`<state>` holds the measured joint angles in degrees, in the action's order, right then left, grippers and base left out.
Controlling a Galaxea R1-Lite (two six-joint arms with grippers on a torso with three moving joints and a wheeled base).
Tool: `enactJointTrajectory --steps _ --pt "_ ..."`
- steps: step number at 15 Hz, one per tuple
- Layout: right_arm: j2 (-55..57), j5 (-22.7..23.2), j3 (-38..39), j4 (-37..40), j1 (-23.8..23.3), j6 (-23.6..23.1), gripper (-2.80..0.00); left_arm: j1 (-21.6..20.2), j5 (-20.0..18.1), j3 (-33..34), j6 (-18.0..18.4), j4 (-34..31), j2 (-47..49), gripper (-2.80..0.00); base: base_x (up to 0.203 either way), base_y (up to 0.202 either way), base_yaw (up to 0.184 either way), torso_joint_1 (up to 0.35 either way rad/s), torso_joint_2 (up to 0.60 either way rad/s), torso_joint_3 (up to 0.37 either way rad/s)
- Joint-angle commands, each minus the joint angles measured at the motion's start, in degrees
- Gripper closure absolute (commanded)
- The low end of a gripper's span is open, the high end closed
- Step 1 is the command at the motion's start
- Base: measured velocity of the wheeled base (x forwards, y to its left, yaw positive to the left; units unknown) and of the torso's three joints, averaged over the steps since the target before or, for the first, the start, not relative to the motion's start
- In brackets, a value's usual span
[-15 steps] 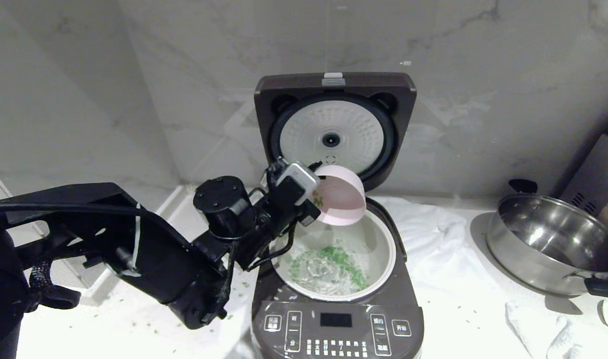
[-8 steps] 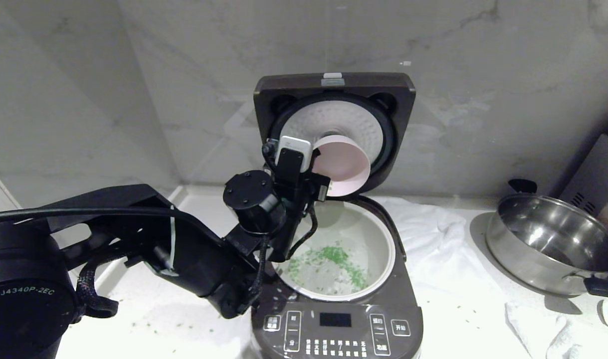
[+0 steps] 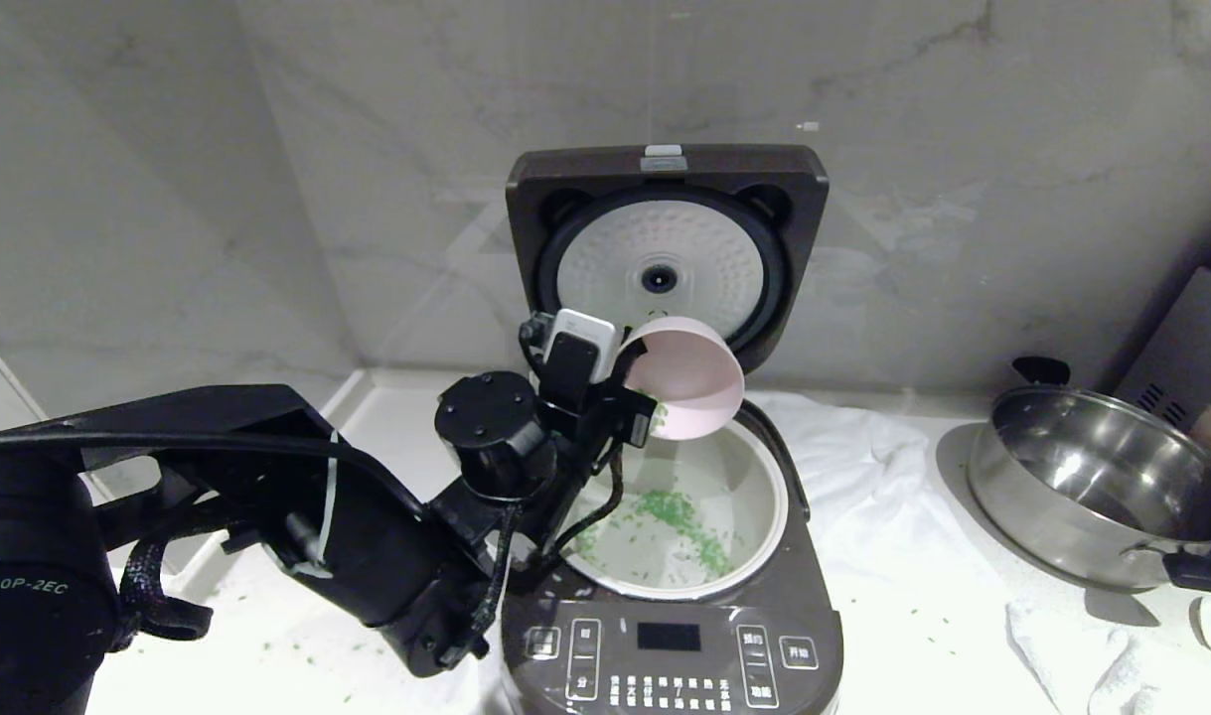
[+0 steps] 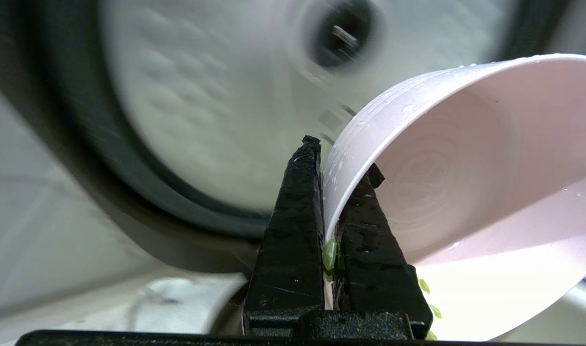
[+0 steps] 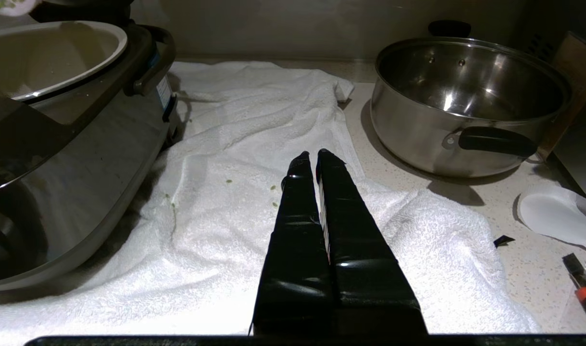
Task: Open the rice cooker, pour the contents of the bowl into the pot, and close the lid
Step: Pour the water from the bowl into the rice cooker
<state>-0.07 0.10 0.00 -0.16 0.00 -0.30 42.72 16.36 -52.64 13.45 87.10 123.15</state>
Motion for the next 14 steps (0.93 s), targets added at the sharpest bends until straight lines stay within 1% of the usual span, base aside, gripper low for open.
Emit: enactJointTrajectory --steps 1,2,4,5,6,8,10,11,14 --pt "0.0 0.0 0.1 0.0 0.0 0.0 0.0 -0.7 0.1 1.3 -0.5 0.6 -2.5 0.0 0.0 0.0 0.0 0.0 0.0 0.0" --pt "0.0 0.0 0.1 0.0 0.0 0.0 0.0 -1.6 -0.1 1.3 -2.0 0.6 -4.2 0.0 0.0 0.0 0.0 0.0 0.0 0.0" --pt "0.0 0.0 0.1 0.0 0.0 -0.1 0.0 -3.6 -0.2 2.2 -3.4 0.5 -8.0 0.0 0.0 0.0 0.0 0.0 0.0 0.0" --pt "0.0 0.0 0.1 0.0 0.0 0.0 0.0 -4.5 -0.2 3.3 -4.2 -1.3 -10.1 0.0 0.0 0.0 0.0 0.0 0.0 0.0" --pt "0.0 0.0 0.1 0.0 0.0 0.0 0.0 -5.5 -0.3 4.1 -5.7 -6.2 -12.9 0.0 0.0 0.0 0.0 0.0 0.0 0.0" --pt "0.0 0.0 0.1 0.0 0.0 0.0 0.0 -7.1 -0.4 4.4 -9.7 -20.6 -17.4 0.0 0.0 0.0 0.0 0.0 0.0 0.0" --pt "0.0 0.0 0.1 0.0 0.0 0.0 0.0 -8.8 -0.5 3.1 -15.5 -35.3 -20.9 0.0 0.0 0.0 0.0 0.0 0.0 0.0" --pt "0.0 0.0 0.1 0.0 0.0 0.0 0.0 -9.7 -0.6 2.3 -17.7 -42.2 -22.0 0.0 0.0 0.0 0.0 0.0 0.0 0.0" --pt "0.0 0.0 0.1 0.0 0.0 0.0 0.0 -12.3 -1.3 -3.0 -25.0 -63.6 -24.5 0.0 0.0 0.0 0.0 0.0 0.0 0.0"
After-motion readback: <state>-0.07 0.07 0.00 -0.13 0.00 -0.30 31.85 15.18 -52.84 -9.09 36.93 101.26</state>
